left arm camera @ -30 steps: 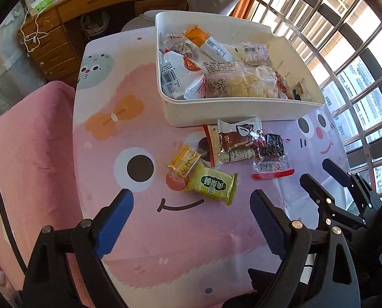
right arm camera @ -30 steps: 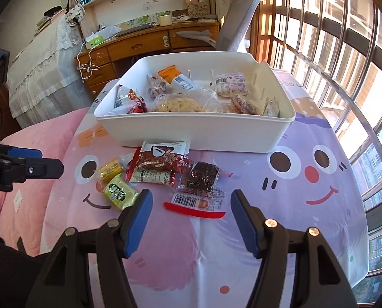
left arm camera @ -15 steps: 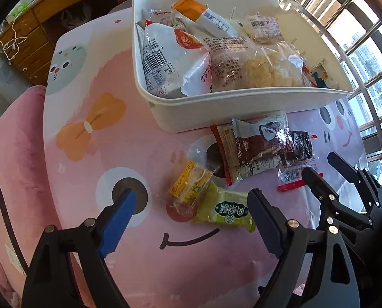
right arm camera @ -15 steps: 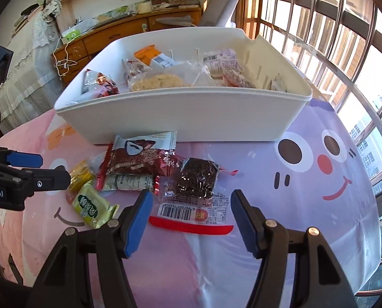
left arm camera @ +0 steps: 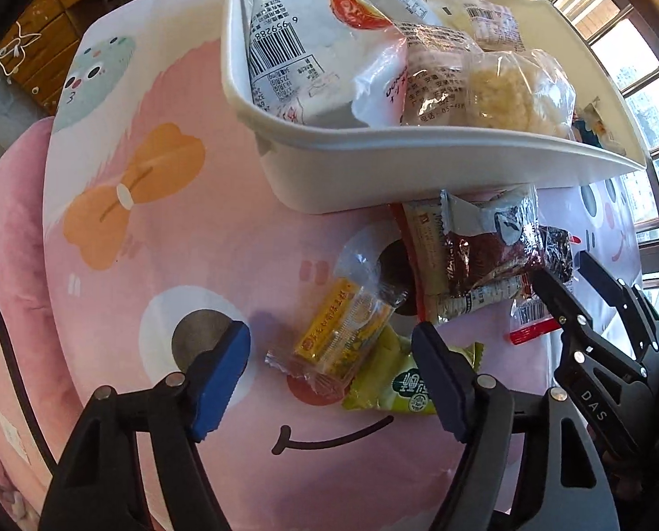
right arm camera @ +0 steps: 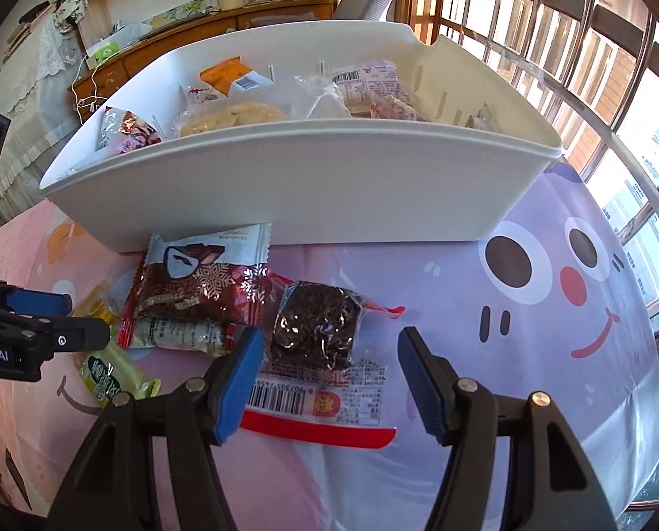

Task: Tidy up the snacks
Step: 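Grasp the yellow-labelled clear snack bag with the left tool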

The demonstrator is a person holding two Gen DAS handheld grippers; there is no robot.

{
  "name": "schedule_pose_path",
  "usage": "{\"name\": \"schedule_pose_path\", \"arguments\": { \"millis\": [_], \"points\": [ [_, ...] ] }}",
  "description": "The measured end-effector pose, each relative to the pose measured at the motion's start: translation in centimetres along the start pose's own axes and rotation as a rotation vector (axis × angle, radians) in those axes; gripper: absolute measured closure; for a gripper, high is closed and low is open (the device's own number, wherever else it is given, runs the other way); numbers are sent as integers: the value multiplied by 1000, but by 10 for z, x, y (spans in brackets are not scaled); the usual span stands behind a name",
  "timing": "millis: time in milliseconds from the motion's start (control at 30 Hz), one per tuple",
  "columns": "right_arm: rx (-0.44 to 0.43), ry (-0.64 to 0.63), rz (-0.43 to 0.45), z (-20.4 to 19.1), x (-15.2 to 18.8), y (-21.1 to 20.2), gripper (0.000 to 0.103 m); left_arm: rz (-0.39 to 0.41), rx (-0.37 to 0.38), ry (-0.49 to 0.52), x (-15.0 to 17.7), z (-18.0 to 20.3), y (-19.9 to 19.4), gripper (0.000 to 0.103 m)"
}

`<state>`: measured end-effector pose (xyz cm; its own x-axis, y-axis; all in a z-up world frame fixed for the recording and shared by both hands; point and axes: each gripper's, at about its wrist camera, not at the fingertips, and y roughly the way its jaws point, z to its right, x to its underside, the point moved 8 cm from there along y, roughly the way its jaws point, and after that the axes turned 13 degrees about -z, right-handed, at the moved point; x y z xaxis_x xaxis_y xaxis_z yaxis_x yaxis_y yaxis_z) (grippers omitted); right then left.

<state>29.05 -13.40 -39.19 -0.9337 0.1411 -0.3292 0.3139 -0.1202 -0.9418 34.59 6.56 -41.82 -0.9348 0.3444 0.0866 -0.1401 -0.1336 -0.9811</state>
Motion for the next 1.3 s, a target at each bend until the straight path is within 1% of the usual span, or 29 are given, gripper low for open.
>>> {"name": "schedule_pose_path", "arguments": {
  "millis": [100, 167, 333, 400, 467, 533, 667, 733, 867, 1100, 1300],
  "points": [
    [1, -3, -7, 0, 0, 2, 39, 2, 7, 2, -2, 0, 2, 32],
    [2, -9, -11, -1, 0, 2, 41, -7, 3, 0, -3, -1, 5, 42],
    [7, -19, -21, -2, -1, 2, 45, 2, -16, 14, -7, 2, 7, 47],
    [3, -16, -26, -1, -1, 2, 45, 6, -17, 9, -8, 3, 7, 54],
    [7, -26, -29, -2, -2, 2, 47, 8, -14, 7, -7, 3, 6, 63],
    [14, -34, -33, -3, -3, 2, 47, 5, -13, 6, -5, 4, 6, 64],
    [4, -23, -62, -4, -3, 3, 49, 8, 3, 1, -3, 5, 4, 74],
    [3, -23, -74, -4, -3, 3, 50, 7, 12, 0, 1, -1, 1, 75],
    [8, -22, -100, -6, 1, 2, 51, -3, 42, -20, 5, -8, 1, 76],
    [-10, 14, -149, -9, 19, -2, 52, 3, 76, -36, 15, -17, 1, 78],
    [-75, 89, -205, -8, 37, -5, 53, -7, 130, -72, 26, -22, -3, 78]
  ]
}}
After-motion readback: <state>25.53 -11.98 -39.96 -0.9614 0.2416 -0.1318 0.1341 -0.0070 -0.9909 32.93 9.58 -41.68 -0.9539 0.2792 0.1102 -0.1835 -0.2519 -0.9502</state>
